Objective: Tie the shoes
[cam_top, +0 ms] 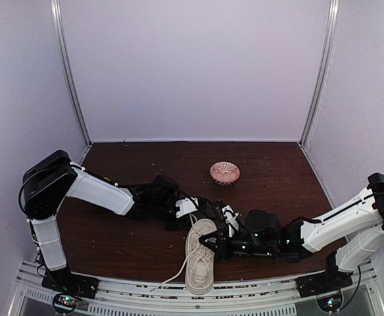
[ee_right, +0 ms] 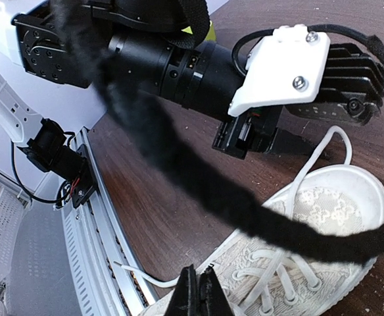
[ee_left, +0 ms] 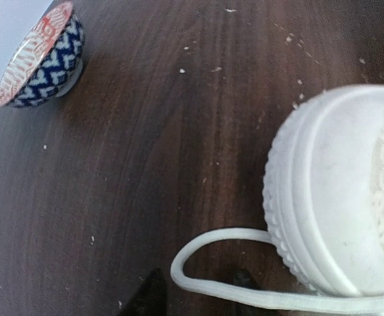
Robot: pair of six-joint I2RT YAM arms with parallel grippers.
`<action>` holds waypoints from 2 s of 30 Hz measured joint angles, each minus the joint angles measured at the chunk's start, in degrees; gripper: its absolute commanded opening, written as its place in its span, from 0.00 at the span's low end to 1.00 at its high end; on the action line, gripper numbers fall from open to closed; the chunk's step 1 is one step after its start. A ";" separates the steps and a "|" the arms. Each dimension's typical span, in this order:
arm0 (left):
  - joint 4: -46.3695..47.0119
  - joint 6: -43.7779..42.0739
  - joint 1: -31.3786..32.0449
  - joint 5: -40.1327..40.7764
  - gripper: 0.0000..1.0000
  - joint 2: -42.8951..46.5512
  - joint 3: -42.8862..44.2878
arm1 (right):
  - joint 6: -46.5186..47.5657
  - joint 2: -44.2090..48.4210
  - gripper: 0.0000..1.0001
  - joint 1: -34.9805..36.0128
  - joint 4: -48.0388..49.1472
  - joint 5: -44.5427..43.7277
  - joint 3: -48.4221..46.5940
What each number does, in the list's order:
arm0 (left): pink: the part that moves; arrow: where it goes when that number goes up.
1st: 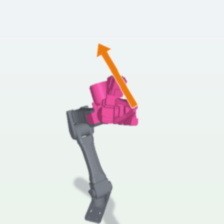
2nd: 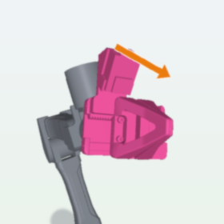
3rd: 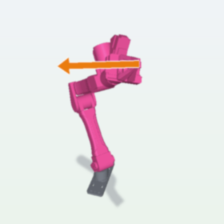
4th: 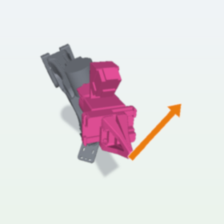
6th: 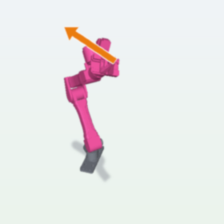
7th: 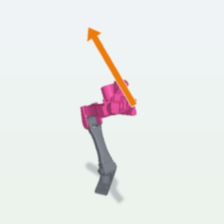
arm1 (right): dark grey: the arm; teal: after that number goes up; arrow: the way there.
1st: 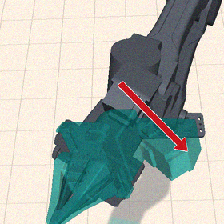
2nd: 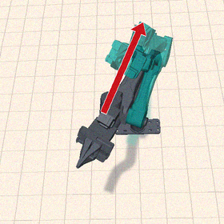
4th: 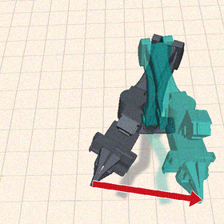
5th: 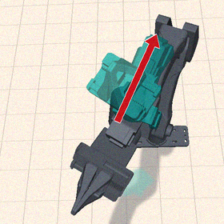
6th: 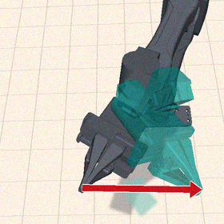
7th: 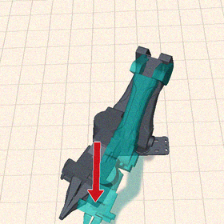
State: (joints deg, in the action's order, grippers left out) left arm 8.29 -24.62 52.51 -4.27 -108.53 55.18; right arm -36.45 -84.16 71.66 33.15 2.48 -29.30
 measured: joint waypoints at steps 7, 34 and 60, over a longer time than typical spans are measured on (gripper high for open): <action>-0.33 2.05 0.50 1.66 0.00 0.59 0.09 | 0.00 -0.09 0.00 0.00 0.07 0.04 0.00; -38.07 44.50 2.21 -33.38 0.00 36.89 -6.05 | 0.17 0.76 0.00 -0.02 -11.02 -1.31 -6.84; -22.91 40.92 13.22 -6.19 0.46 31.65 -19.02 | -0.42 -1.60 0.00 -1.01 -11.19 -1.40 -8.48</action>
State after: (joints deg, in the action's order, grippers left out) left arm -14.61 16.29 65.73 -10.46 -76.88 36.16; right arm -36.86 -85.76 70.65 21.96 1.08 -37.78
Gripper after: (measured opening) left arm 0.465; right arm 0.018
